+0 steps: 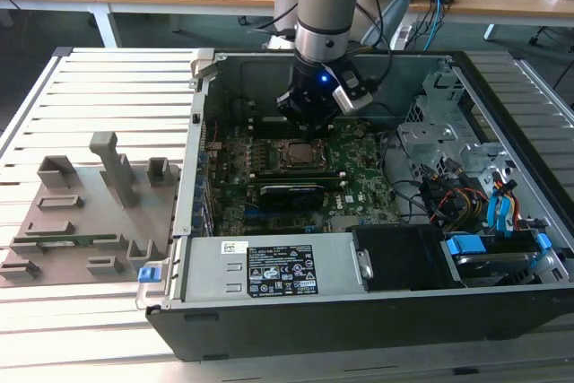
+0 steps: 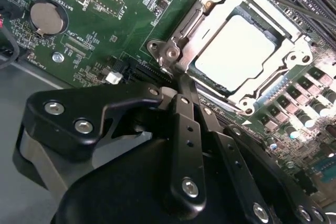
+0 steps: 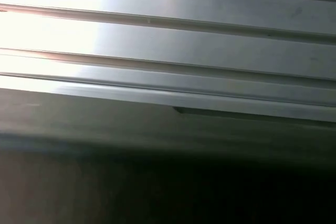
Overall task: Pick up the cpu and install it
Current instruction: 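Install the first cpu locking lever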
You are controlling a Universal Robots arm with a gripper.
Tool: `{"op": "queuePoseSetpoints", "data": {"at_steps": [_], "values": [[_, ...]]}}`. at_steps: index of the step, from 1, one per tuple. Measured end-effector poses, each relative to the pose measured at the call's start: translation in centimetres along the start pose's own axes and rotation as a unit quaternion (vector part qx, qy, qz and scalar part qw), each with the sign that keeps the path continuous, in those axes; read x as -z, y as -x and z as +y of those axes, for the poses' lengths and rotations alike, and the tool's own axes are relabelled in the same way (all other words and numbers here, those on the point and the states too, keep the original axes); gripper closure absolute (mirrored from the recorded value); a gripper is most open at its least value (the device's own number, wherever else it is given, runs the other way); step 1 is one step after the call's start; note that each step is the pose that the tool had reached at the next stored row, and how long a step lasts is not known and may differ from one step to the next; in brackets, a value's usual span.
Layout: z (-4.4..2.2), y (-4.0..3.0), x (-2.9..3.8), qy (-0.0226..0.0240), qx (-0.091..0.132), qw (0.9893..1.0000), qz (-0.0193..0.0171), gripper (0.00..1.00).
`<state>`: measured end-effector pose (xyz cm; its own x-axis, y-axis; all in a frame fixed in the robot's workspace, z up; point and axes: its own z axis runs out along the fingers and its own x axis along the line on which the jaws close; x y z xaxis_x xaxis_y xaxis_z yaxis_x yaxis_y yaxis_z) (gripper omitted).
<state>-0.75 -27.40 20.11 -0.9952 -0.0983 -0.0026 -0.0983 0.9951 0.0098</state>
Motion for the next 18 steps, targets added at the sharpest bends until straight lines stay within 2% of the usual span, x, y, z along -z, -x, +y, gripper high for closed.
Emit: {"op": "queuePoseSetpoints", "data": {"at_steps": [1, 3, 5, 8, 12, 14, 17, 18], "values": [[0.06, 0.02, 0.09, 0.0008, 0.001, 1.0, -0.0003, 0.89], [0.06, 0.01, 0.9, 0.0002, 0.0, 1.0, -0.0002, 0.89], [-0.16, -0.01, 0.99, 0.0001, 0.0, 1.0, -0.0002, 0.89], [-0.85, -0.08, 1.0, 0.0, 0.0, 1.0, -0.0002, 0.89], [-2.73, -0.26, 1.01, -0.0022, 0.0, 1.0, 0.0, 0.89], [-3.62, -0.36, 1.02, -0.0056, 0.0, 1.0, 0.0003, 0.89], [-3.74, -0.37, 1.41, -0.0128, 0.0, 0.9999, 0.0008, 0.89], [-3.73, -0.36, 1.78, -0.0192, 0.0, 0.9998, 0.0013, 0.89]]}}
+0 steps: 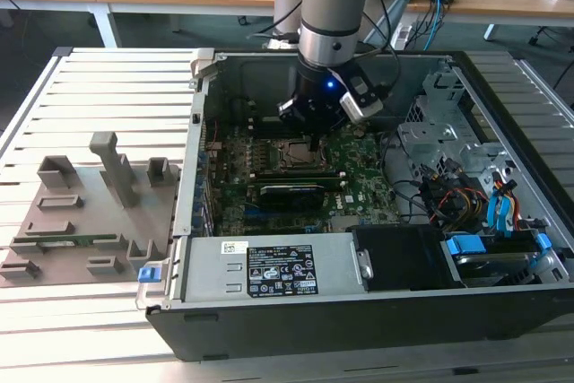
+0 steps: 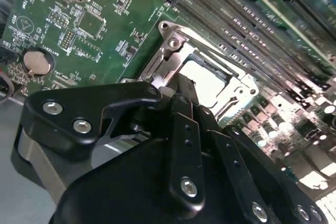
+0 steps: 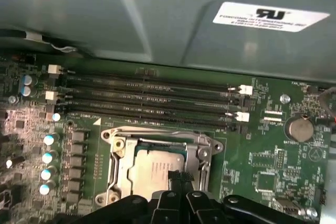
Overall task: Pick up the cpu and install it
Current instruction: 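Install the first cpu locking lever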
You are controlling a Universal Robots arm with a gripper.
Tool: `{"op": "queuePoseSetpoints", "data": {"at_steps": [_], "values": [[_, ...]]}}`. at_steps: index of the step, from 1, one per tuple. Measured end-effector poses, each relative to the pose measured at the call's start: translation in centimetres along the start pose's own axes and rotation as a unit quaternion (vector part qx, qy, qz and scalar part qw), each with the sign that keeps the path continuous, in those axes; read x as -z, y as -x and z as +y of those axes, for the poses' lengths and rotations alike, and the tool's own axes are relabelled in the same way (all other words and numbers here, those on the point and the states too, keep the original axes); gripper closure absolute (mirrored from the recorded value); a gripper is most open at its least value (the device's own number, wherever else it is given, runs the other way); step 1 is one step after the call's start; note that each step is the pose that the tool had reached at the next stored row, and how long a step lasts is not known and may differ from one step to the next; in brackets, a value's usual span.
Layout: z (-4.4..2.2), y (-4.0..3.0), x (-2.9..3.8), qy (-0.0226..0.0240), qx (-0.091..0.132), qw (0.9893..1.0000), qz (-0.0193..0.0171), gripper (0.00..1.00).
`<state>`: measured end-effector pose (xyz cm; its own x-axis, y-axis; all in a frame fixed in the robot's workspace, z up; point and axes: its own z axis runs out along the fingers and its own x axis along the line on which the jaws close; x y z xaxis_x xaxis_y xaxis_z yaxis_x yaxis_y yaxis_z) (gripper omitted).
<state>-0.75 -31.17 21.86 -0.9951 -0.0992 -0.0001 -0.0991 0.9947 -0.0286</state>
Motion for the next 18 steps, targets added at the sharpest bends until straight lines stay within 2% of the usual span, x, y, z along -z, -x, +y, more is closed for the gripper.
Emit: {"op": "queuePoseSetpoints", "data": {"at_steps": [3, 4, 5, 13, 14, 17, 18], "values": [[-0.06, -0.01, 0.38, -0.0135, 0.0, 0.9999, 0.0014, 0.89], [-0.12, -0.01, 0.55, -0.021, 0.0, 0.9998, 0.0021, 0.89], [-0.13, -0.01, 0.66, -0.0239, 0.0, 0.9997, 0.0024, 0.89], [-0.18, -0.01, 2.22, -0.0338, 0.0, 0.9994, 0.0034, 0.89], [-0.19, -0.01, 2.58, -0.0352, 0.0, 0.9994, 0.0035, 0.89], [-0.21, -0.01, 3.46, -0.0367, 0.0, 0.9993, 0.0037, 0.89], [-0.22, -0.01, 3.56, -0.0367, 0.0, 0.9993, 0.0037, 0.89]]}}
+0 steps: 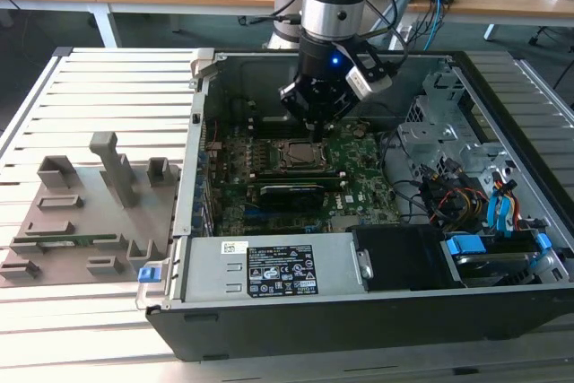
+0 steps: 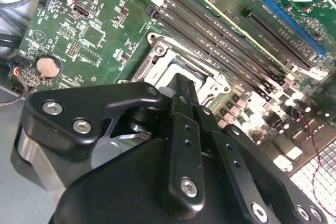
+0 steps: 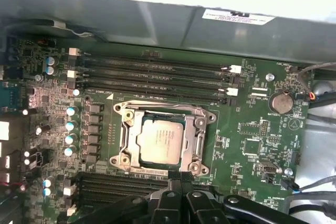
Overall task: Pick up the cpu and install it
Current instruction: 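Install the first cpu locking lever, then install the second cpu locking lever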
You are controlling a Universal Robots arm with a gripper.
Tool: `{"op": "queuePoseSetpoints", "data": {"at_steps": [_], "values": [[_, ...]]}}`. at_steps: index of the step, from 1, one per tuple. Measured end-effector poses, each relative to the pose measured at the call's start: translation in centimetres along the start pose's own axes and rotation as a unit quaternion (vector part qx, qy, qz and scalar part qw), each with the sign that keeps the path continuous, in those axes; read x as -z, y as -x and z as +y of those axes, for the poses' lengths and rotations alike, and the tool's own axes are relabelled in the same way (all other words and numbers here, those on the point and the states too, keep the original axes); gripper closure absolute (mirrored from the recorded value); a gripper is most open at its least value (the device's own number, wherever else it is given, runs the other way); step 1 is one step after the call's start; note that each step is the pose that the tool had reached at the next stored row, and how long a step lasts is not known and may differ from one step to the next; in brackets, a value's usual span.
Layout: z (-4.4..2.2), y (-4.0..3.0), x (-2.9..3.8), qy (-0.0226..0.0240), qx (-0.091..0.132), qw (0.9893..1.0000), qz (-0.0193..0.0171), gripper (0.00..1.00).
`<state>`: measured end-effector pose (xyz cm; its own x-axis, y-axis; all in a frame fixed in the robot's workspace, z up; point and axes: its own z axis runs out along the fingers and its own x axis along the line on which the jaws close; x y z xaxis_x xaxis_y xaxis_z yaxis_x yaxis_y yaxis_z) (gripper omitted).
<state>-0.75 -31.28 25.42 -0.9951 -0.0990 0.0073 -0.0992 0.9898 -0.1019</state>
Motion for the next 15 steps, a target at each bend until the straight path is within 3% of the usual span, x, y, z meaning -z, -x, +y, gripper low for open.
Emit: {"op": "queuePoseSetpoints", "data": {"at_steps": [10, 15], "values": [[-0.02, 0.0, 0.01, 0.0001, 0.0, 1.0, 0.0, 0.89], [-0.72, -0.07, -0.07, 0.0003, 0.0, 1.0, -0.0001, 0.89]]}}
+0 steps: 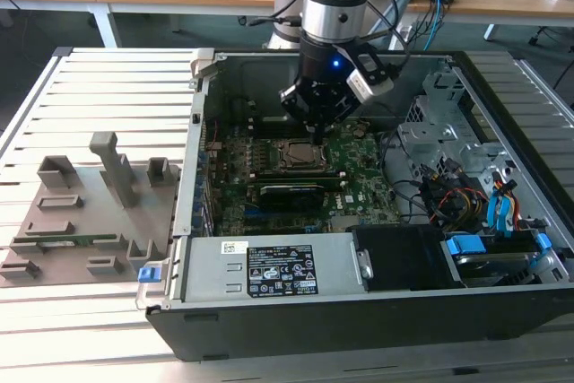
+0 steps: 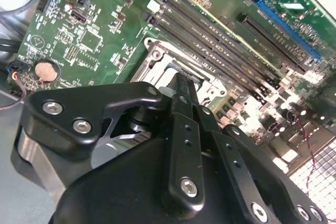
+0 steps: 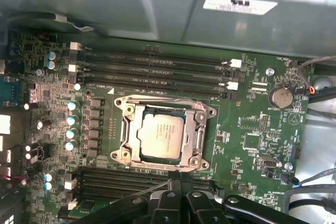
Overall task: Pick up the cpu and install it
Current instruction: 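Install the second cpu locking lever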
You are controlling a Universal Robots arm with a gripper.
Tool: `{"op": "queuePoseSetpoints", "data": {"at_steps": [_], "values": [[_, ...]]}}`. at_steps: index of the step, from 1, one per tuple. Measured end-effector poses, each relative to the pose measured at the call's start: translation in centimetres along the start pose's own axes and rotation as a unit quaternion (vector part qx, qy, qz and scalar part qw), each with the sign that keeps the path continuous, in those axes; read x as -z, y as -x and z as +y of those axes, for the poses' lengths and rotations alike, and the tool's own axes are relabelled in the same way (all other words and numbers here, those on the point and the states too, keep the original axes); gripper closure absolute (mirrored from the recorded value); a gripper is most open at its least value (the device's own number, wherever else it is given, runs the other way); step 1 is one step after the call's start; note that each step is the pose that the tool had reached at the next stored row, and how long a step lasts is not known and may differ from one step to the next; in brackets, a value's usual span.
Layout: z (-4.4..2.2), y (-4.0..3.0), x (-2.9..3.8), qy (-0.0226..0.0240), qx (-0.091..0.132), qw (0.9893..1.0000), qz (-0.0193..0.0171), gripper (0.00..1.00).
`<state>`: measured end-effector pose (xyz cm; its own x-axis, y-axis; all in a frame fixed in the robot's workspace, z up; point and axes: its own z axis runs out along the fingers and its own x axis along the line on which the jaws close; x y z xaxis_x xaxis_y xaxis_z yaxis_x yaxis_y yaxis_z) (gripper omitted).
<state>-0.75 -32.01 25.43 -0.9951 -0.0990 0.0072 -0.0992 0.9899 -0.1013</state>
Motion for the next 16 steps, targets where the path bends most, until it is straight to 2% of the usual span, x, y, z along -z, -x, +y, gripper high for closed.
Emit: {"op": "queuePoseSetpoints", "data": {"at_steps": [3, 5, 6, 7, 8, 9, 10, 14, 15, 16], "values": [[-0.54, -0.05, -0.06, 0.0004, 0.0, 1.0, -0.0001, 0.89], [-1.23, -0.12, -0.12, 0.0035, 0.0, 1.0, -0.0003, 0.89], [-1.63, -0.16, -0.17, 0.0074, 0.0, 1.0, -0.0007, 0.89], [-2.0, -0.2, -0.22, 0.0139, 0.0, 0.9999, -0.0013, 0.89], [-2.72, -0.27, -0.3, 0.0315, 0.0, 0.9995, -0.0032, 0.89], [-3.11, -0.31, -0.34, 0.0392, 0.0, 0.9992, -0.0039, 0.89], [-3.36, -0.33, -0.37, 0.0429, 0.0, 0.9991, -0.0043, 0.89], [-4.63, -0.47, -0.51, 0.0482, 0.0, 0.9988, -0.0048, 0.89], [-4.8, -0.49, -0.53, 0.0529, 0.0, 0.9986, -0.0052, 0.89], [-4.98, -0.54, -0.56, 0.0614, 0.0, 0.9981, -0.0061, 0.89]]}}
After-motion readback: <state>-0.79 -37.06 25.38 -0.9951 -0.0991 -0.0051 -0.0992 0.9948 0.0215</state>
